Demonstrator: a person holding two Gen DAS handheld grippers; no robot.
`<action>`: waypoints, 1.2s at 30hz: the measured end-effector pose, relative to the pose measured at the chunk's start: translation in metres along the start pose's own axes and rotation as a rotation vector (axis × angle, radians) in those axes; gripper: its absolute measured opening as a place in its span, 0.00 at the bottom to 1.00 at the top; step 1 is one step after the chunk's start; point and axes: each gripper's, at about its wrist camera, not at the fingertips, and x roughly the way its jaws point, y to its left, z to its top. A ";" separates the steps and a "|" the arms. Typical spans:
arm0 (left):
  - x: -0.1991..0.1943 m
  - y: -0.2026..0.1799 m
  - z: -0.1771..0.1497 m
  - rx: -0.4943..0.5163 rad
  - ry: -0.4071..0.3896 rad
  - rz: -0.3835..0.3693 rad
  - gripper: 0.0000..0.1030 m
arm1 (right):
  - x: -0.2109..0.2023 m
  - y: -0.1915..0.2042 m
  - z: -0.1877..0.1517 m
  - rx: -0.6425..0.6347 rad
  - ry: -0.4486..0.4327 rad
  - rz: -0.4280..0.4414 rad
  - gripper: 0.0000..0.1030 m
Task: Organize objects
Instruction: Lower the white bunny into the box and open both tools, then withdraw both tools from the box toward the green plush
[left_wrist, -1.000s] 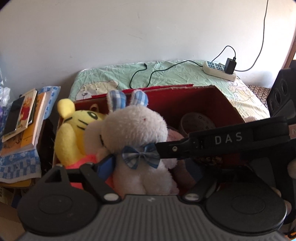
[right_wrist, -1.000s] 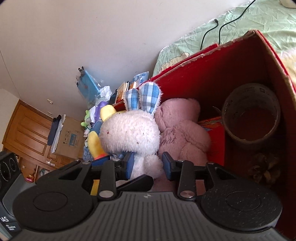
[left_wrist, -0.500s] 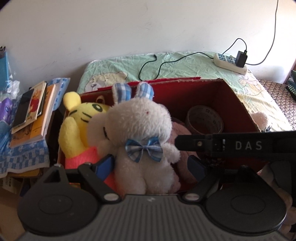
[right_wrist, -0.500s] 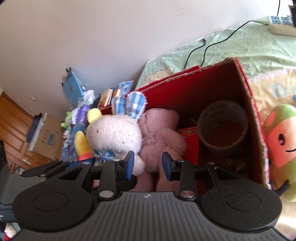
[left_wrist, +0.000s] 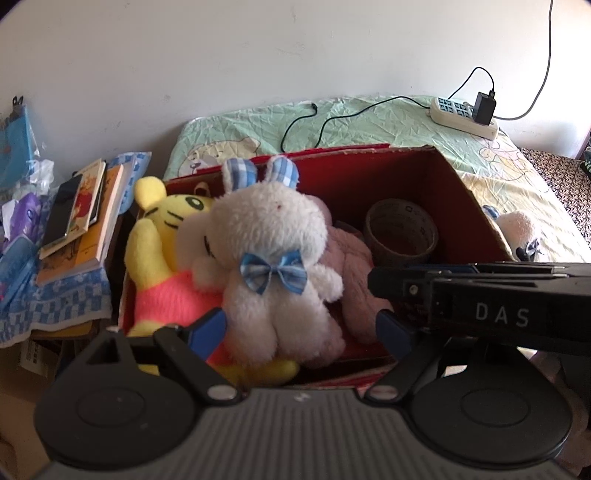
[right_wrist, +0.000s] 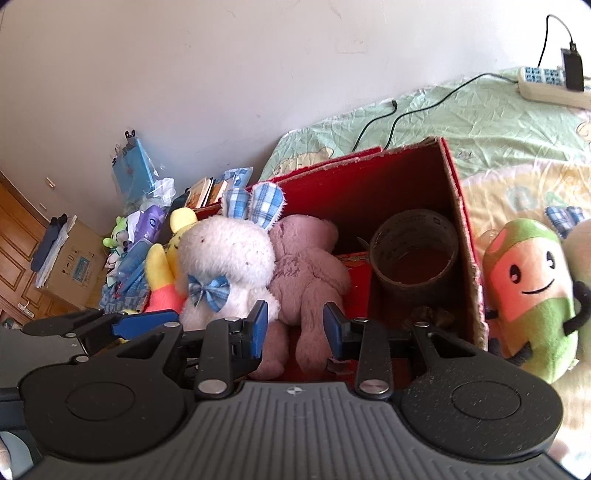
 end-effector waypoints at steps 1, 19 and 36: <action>-0.002 -0.001 -0.001 -0.003 0.000 0.001 0.86 | -0.003 0.002 -0.001 -0.008 -0.004 -0.007 0.36; -0.053 -0.061 -0.023 0.056 -0.043 -0.050 0.86 | -0.073 0.008 -0.026 -0.093 -0.092 -0.022 0.36; -0.030 -0.163 -0.040 0.162 0.081 -0.203 0.86 | -0.117 -0.071 -0.051 0.002 -0.018 -0.082 0.36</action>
